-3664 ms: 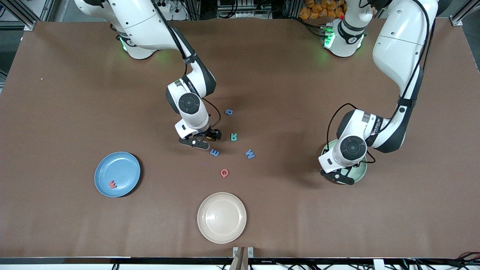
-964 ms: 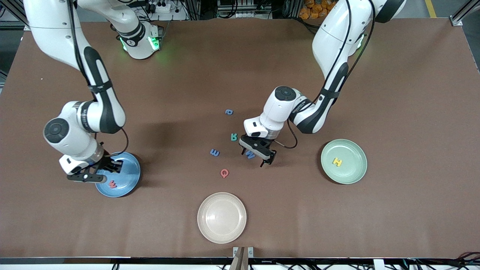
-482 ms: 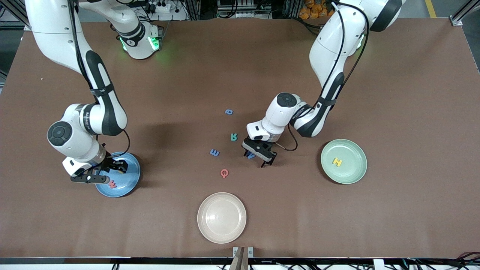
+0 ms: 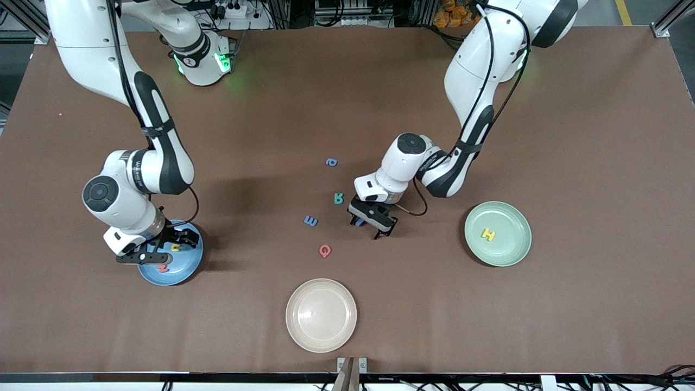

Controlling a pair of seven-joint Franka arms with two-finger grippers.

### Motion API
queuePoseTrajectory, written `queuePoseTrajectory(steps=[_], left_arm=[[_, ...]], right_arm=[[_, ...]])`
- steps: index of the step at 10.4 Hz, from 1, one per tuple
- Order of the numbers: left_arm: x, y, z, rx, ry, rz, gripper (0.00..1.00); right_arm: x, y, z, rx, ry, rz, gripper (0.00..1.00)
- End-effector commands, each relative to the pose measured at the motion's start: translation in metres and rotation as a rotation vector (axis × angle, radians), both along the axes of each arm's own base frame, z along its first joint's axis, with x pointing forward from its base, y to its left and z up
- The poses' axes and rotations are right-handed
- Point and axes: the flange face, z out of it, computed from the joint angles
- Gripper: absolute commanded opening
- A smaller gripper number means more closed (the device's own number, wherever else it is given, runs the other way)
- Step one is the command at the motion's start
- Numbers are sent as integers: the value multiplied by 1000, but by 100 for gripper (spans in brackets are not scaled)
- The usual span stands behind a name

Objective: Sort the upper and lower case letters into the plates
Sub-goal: 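Grasp the blue M with the left gripper while the right gripper returns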

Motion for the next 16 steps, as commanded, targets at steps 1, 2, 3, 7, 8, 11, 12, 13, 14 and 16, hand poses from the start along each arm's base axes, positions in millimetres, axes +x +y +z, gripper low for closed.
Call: queuePoseTrajectory(steps=[1, 2, 3, 7, 8, 11, 12, 13, 14, 16], left_arm=[[-6, 2, -11, 5, 16, 18, 87], [-6, 2, -10, 5, 16, 18, 87], [-6, 2, -10, 5, 16, 18, 86], [-19, 1, -16, 11, 47, 35, 83], [-28, -6, -19, 8, 62, 43, 83], [-40, -16, -18, 46, 108, 78, 83], [-41, -16, -18, 52, 111, 78, 83], [-45, -13, -21, 61, 117, 74, 83], [-49, -9, -24, 72, 125, 73, 81], [-53, -7, -26, 96, 109, 33, 63]], right_arm=[[-2, 7, 0, 7, 48, 11, 100], [-6, 12, 1, 9, 86, 15, 100], [-8, 17, 4, 10, 99, 23, 100], [-10, 28, 5, 10, 106, 40, 100], [-11, 29, 7, 12, 105, 37, 100], [-17, 30, 28, 27, 127, 35, 100], [-26, 36, 32, 33, 134, 44, 100], [-35, 42, 37, 41, 134, 53, 100], [-44, 43, 40, 47, 140, 52, 100], [-61, 53, 43, 55, 144, 68, 100]])
